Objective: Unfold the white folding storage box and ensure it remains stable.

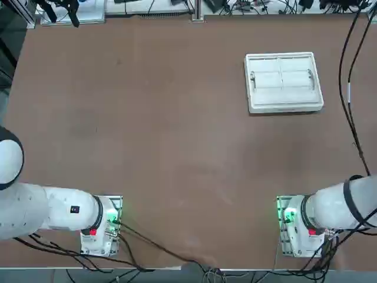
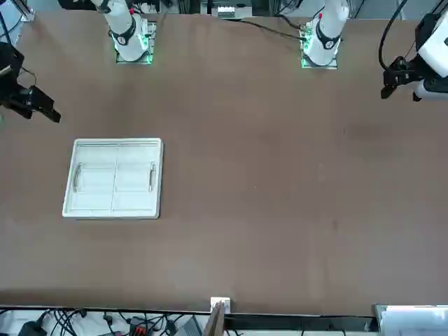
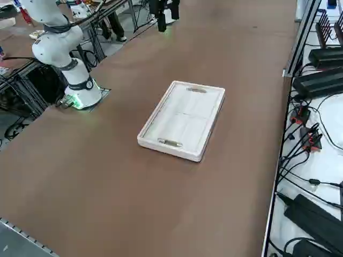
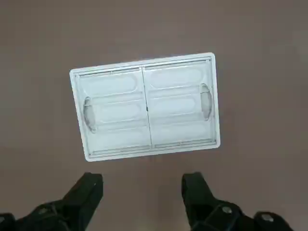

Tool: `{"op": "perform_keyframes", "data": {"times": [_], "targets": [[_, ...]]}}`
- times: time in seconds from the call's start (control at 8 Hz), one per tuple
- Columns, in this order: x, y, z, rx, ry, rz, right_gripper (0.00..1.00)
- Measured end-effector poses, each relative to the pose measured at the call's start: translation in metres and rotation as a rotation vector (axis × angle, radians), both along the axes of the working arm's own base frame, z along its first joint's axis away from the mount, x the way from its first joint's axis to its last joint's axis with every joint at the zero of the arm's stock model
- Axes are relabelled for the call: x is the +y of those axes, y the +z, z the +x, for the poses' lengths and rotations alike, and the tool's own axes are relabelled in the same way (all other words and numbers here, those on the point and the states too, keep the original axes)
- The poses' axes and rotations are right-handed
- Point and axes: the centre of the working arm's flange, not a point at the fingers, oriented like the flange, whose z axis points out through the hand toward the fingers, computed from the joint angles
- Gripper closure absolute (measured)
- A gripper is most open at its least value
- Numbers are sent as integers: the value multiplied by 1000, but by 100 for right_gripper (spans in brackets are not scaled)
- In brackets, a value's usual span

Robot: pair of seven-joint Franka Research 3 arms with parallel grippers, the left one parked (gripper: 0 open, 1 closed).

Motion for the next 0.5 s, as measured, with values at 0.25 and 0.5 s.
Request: {"op": "perform_keyframes", "data": {"times": [0.25, 0.5], "targets": [[3, 0, 0, 0, 5, 0, 0], [13, -1, 1, 0, 21, 12, 0]]}}
